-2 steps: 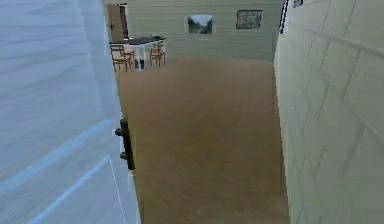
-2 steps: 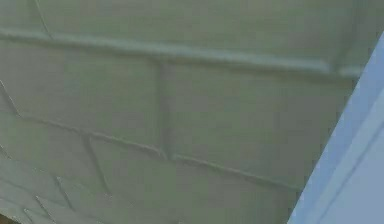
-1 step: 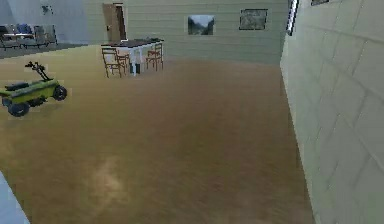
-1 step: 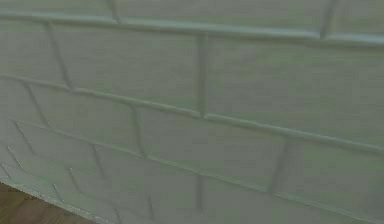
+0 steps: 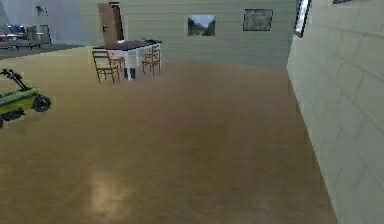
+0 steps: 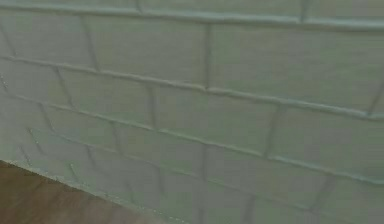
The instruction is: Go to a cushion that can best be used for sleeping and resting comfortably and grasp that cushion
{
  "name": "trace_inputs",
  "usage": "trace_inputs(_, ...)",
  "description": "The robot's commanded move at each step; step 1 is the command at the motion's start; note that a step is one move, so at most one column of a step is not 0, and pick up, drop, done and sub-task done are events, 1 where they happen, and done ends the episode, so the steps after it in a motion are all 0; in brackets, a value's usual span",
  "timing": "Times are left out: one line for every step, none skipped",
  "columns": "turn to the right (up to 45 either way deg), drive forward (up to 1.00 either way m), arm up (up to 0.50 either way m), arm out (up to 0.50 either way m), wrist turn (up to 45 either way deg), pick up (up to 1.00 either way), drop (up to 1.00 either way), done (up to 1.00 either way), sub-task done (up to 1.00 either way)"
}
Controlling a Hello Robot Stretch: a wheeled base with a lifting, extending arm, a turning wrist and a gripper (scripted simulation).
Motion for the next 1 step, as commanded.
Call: trace_inputs(-3.0, 0.0, 0.0, 0.0, 0.0, 0.0, 0.0, 0.0, 0.0)
